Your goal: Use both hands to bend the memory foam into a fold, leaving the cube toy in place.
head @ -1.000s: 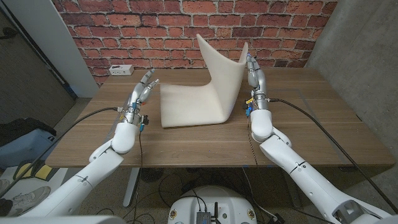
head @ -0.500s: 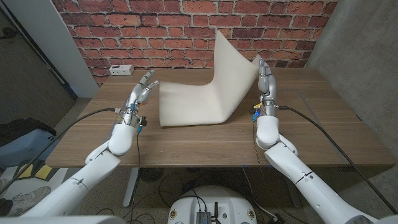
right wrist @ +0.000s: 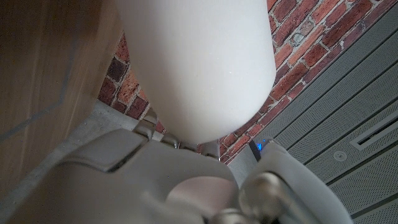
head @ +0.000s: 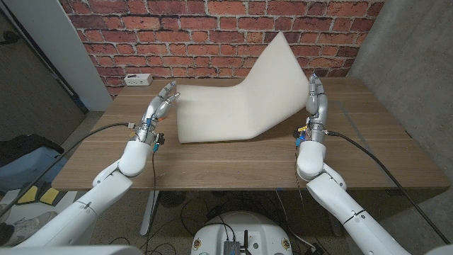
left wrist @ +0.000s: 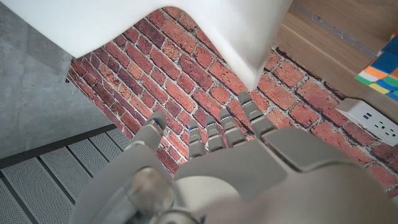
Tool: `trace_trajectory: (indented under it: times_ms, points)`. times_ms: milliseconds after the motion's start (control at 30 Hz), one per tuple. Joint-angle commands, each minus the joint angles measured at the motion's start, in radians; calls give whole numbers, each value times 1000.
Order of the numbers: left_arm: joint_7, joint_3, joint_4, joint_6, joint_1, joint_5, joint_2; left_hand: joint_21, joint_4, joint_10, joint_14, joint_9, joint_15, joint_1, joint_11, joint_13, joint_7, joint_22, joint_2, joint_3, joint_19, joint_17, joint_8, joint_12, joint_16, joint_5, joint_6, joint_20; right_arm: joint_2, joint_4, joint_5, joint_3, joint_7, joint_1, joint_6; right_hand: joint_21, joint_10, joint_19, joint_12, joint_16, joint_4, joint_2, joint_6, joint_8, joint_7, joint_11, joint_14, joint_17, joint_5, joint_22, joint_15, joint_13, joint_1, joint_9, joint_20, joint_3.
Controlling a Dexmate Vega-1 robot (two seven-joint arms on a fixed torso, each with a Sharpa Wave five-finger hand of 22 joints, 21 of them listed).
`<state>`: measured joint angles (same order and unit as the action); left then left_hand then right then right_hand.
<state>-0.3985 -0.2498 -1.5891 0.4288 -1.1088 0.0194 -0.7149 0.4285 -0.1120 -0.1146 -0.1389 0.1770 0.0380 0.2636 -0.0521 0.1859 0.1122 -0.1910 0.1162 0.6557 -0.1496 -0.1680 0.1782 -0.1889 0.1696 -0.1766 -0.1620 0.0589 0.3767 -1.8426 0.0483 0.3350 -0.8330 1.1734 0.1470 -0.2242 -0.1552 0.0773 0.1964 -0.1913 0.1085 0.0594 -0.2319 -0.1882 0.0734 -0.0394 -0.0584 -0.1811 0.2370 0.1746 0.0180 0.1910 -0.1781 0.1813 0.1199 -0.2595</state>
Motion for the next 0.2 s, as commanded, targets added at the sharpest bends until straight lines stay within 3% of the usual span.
trace_trajectory:
  times_ms: [33, 200]
  points:
    - [76, -16, 73, 54, 37, 44, -10, -1, -4, 1, 5, 2, 3, 2, -3, 3, 3, -2, -6, 1, 3, 1, 3, -7, 7, 5, 2, -6, -2, -101, 81, -70, -111, 129, -94, -7, -6, 10, 1, 4, -11, 1, -2, -3, 5, -2, 6, -2, 8, 2, 2, 0, -16, 3, 3, -4]
    - [111, -37, 128, 56, 69, 70, -1, -1, -4, 3, 6, 2, 3, 1, -4, 3, 2, -2, -5, 0, 3, 0, 3, -6, 7, 5, 4, -6, -24, -88, 121, -68, -176, 167, -52, -5, -9, 9, 2, 2, -17, 2, -4, -4, 4, -1, 2, -2, 11, 2, 8, 0, -22, 3, -2, -6]
